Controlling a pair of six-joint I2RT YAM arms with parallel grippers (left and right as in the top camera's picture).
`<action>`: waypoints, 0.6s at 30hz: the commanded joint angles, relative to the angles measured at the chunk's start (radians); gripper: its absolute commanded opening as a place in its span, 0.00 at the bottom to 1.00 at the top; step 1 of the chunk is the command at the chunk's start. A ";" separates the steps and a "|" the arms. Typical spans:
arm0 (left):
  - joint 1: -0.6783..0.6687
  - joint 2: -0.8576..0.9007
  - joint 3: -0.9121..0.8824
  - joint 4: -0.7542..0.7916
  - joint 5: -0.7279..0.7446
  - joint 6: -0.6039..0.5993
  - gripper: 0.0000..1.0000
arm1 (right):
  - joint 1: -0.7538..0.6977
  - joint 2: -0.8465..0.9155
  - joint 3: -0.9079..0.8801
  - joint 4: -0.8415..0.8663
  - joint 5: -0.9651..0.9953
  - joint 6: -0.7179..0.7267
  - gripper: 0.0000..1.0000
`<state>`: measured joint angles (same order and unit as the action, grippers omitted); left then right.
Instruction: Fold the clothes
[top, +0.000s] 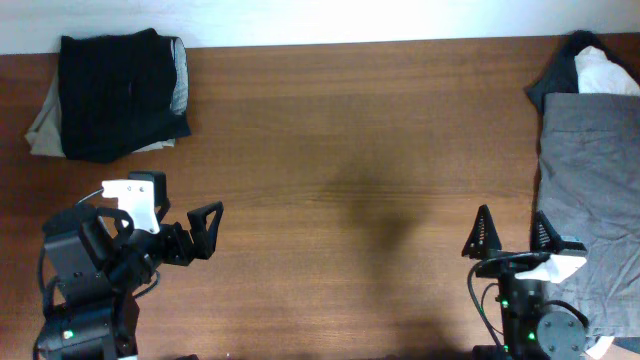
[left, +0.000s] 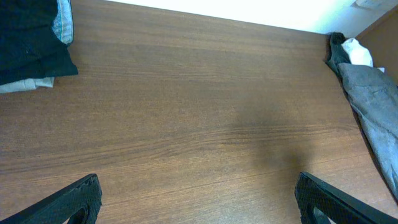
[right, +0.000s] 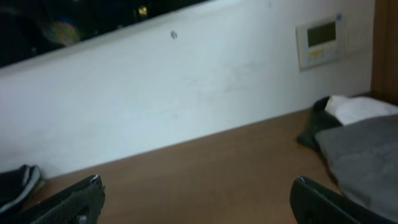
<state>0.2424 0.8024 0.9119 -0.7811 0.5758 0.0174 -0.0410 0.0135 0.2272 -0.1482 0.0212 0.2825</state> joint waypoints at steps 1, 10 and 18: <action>0.000 -0.003 -0.001 0.003 0.000 -0.006 0.99 | -0.005 -0.010 -0.080 0.080 -0.003 0.008 0.99; 0.000 -0.003 -0.001 0.003 0.000 -0.006 0.99 | 0.062 -0.010 -0.196 0.270 -0.002 -0.078 0.99; 0.000 -0.003 -0.001 0.003 0.000 -0.006 0.99 | 0.065 -0.010 -0.222 0.181 0.017 -0.190 0.99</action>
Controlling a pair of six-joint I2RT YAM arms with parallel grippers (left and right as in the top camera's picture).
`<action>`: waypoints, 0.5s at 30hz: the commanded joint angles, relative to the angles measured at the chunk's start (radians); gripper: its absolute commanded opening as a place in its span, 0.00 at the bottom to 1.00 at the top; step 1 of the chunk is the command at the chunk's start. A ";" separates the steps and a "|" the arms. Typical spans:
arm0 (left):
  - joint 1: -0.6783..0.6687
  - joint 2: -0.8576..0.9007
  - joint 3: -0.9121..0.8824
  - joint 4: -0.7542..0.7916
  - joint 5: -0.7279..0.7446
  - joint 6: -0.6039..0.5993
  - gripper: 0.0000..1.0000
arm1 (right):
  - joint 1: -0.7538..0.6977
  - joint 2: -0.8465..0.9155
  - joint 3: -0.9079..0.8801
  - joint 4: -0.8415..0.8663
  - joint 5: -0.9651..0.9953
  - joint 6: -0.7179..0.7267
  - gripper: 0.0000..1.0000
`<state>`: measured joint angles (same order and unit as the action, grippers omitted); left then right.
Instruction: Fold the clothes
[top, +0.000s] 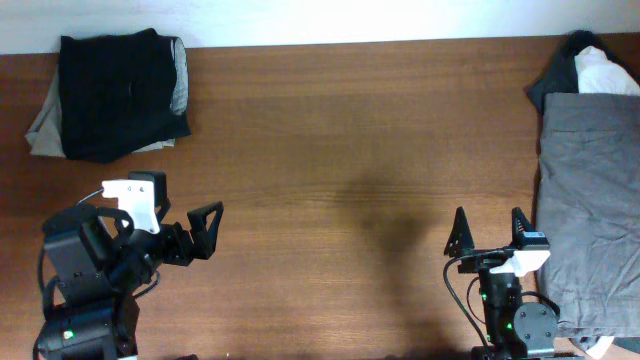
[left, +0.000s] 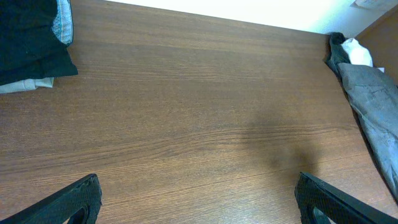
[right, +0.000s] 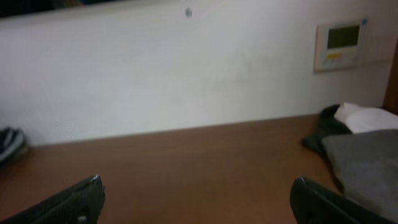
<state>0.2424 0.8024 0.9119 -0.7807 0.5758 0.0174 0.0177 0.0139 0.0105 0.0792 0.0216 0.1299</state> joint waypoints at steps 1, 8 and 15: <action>0.000 -0.003 -0.001 0.002 0.000 -0.006 0.99 | 0.007 -0.010 -0.005 -0.086 0.017 -0.054 0.99; 0.000 -0.003 -0.001 0.002 0.000 -0.006 0.99 | 0.008 -0.010 -0.005 -0.159 0.009 -0.097 0.99; 0.000 -0.003 -0.001 0.002 0.000 -0.006 0.99 | 0.008 -0.010 -0.005 -0.159 0.009 -0.097 0.99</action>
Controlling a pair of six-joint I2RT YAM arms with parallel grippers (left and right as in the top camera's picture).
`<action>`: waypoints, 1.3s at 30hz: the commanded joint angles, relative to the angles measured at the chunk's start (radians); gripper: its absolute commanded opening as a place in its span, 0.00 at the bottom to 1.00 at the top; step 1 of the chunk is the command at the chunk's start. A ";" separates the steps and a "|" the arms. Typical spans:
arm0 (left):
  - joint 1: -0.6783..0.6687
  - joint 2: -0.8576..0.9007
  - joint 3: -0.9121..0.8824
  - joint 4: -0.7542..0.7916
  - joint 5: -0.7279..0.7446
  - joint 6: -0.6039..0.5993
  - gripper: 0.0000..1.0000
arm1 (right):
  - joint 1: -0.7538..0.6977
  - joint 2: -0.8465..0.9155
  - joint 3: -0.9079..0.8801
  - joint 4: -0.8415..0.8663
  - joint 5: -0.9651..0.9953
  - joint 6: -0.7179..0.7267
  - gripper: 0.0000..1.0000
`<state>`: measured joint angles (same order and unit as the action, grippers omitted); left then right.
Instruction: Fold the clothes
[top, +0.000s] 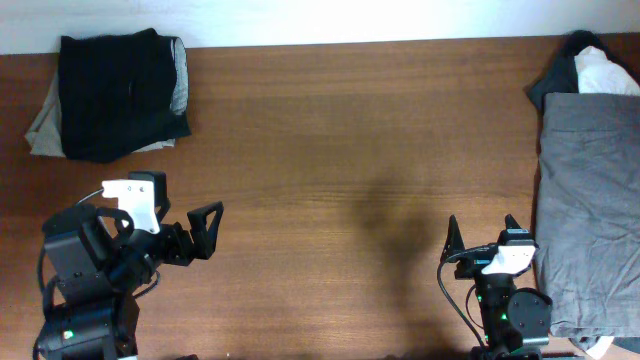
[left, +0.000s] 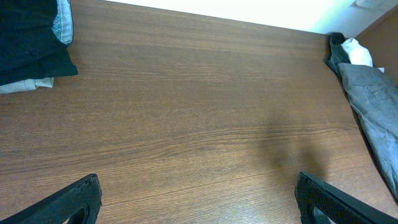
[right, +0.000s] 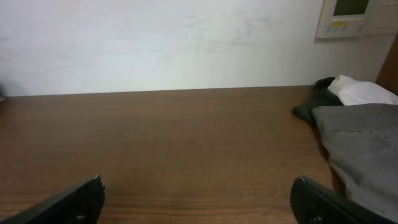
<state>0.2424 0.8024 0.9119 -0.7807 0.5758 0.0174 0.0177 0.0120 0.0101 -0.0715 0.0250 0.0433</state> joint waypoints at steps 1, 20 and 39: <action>0.000 -0.003 -0.001 0.002 0.000 -0.006 0.99 | 0.008 -0.008 -0.005 -0.008 0.006 -0.010 0.99; -0.405 -0.262 -0.370 0.463 -0.328 -0.025 0.99 | 0.008 -0.008 -0.005 -0.008 0.006 -0.010 0.99; -0.248 -0.761 -0.901 0.908 -0.446 -0.025 0.99 | 0.008 -0.008 -0.005 -0.008 0.006 -0.010 0.99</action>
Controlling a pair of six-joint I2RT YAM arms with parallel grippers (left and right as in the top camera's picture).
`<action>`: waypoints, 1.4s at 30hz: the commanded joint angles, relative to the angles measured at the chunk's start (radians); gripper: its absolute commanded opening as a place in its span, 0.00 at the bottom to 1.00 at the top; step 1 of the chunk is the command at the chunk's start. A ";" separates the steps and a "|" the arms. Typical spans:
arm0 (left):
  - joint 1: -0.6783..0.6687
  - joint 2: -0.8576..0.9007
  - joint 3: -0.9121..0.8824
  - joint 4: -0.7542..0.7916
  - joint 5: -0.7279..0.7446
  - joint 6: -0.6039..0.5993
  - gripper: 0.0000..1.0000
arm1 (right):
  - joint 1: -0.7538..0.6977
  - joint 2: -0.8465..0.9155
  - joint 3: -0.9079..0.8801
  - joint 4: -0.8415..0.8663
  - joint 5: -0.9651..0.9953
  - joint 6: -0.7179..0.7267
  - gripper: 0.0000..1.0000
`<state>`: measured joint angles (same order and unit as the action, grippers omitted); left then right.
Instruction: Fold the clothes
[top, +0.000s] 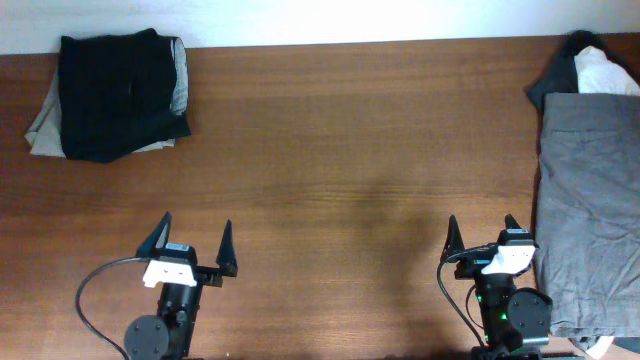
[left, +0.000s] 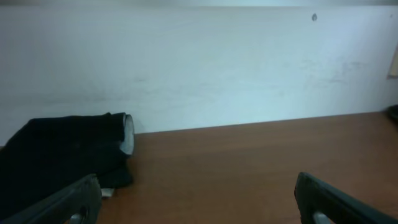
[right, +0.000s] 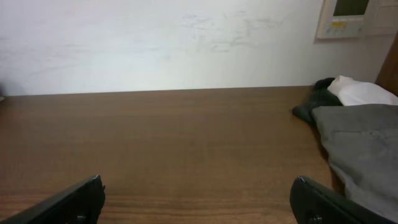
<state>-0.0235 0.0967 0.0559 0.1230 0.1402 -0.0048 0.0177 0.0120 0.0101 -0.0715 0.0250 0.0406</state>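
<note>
A folded stack with a black garment (top: 118, 92) on top lies at the table's far left corner, seen low in the left wrist view as the black garment (left: 59, 155). An unfolded grey garment (top: 590, 210) lies along the right edge, with a dark and a white piece (top: 598, 68) behind it; the grey garment (right: 367, 149) shows in the right wrist view too. My left gripper (top: 192, 240) is open near the front edge, pointing at the far wall. My right gripper (top: 482, 232) is open, just left of the grey garment. Both hold nothing.
The brown wooden table (top: 350, 150) runs between the two piles. A white wall (right: 155, 43) stands behind the far edge, with a small control panel (right: 351, 15) on it at the right.
My left arm has folded down to the front edge; its gripper now points level at the far wall instead of looking down across the table. The right gripper has not moved.
My right gripper stood open at the front right, over the edge of the grey garment. It then lay a little further left and lower, clear of the cloth, and stayed there. My left arm kept its raised pose until now, when it sits low at the front.
</note>
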 joint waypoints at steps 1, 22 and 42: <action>0.022 -0.080 -0.048 -0.003 -0.011 -0.002 0.99 | 0.008 -0.008 -0.005 -0.008 0.006 -0.007 0.99; 0.051 -0.092 -0.047 -0.199 -0.067 0.001 0.99 | 0.007 -0.008 -0.005 -0.008 0.006 -0.007 0.99; 0.051 -0.092 -0.047 -0.199 -0.067 0.001 0.99 | 0.008 -0.008 -0.005 -0.008 0.006 -0.007 0.98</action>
<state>0.0223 0.0109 0.0135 -0.0715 0.0776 -0.0048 0.0189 0.0120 0.0101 -0.0715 0.0250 0.0406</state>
